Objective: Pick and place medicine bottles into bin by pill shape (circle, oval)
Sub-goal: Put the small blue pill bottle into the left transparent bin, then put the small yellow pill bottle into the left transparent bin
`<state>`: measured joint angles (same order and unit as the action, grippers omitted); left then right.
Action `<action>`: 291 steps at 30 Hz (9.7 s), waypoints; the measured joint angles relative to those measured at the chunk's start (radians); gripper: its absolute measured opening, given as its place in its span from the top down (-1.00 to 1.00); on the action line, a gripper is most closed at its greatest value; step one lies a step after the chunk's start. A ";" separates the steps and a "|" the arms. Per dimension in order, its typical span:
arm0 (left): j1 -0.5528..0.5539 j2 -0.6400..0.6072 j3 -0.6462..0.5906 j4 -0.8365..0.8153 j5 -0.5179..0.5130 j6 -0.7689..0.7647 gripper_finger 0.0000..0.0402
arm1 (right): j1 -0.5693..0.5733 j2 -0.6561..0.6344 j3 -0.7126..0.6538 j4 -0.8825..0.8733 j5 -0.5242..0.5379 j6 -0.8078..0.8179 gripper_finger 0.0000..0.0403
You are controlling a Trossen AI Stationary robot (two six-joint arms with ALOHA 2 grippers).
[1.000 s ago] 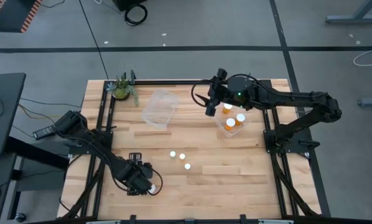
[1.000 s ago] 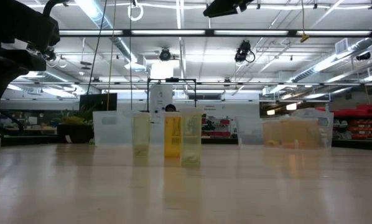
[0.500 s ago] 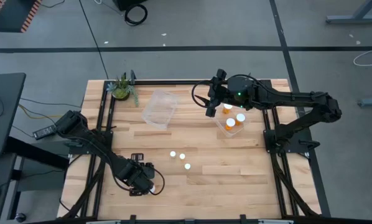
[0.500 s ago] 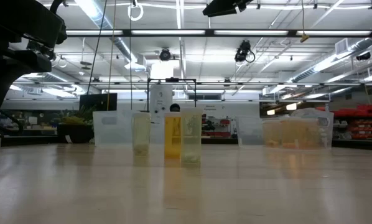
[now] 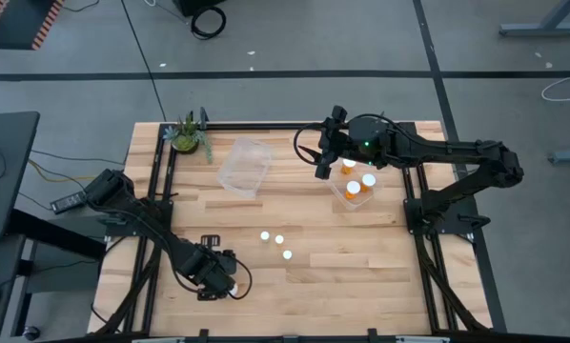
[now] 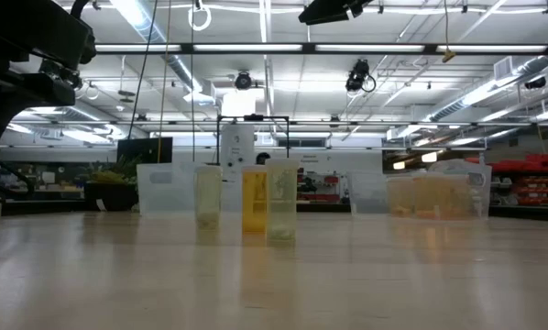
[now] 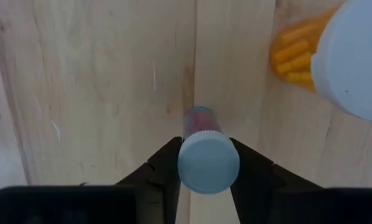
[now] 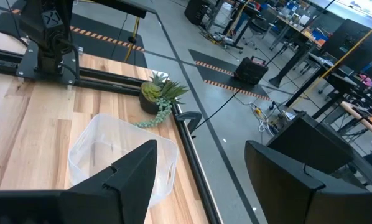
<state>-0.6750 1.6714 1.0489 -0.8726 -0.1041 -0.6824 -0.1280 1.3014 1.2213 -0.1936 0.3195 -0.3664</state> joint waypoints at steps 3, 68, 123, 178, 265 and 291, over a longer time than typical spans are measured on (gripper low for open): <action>0.009 0.000 0.000 -0.002 0.000 0.022 0.34 | 0.000 0.000 0.000 0.000 0.000 0.000 -0.24; 1.245 0.125 0.206 0.208 -0.038 1.099 0.34 | -0.001 0.000 0.000 -0.024 0.000 -0.010 -0.24; 0.905 0.163 0.483 -0.209 0.127 0.977 -0.27 | -0.001 -0.004 -0.001 -0.127 0.078 0.016 -0.24; 0.464 0.338 0.482 -0.098 0.037 0.624 -0.41 | -0.033 -0.563 -0.428 0.108 0.069 0.056 -0.15; 1.100 0.362 0.659 -0.267 -0.096 0.844 0.32 | -0.032 -0.547 -0.428 0.115 0.068 0.030 -0.15; 1.104 0.361 0.507 -0.146 -0.073 0.899 0.18 | -0.032 -0.547 -0.428 0.126 0.038 0.029 -0.15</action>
<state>0.4290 2.0323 1.5555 -1.0187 -0.1768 0.2161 -0.1604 0.7540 0.7937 -0.0677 0.3576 -0.3370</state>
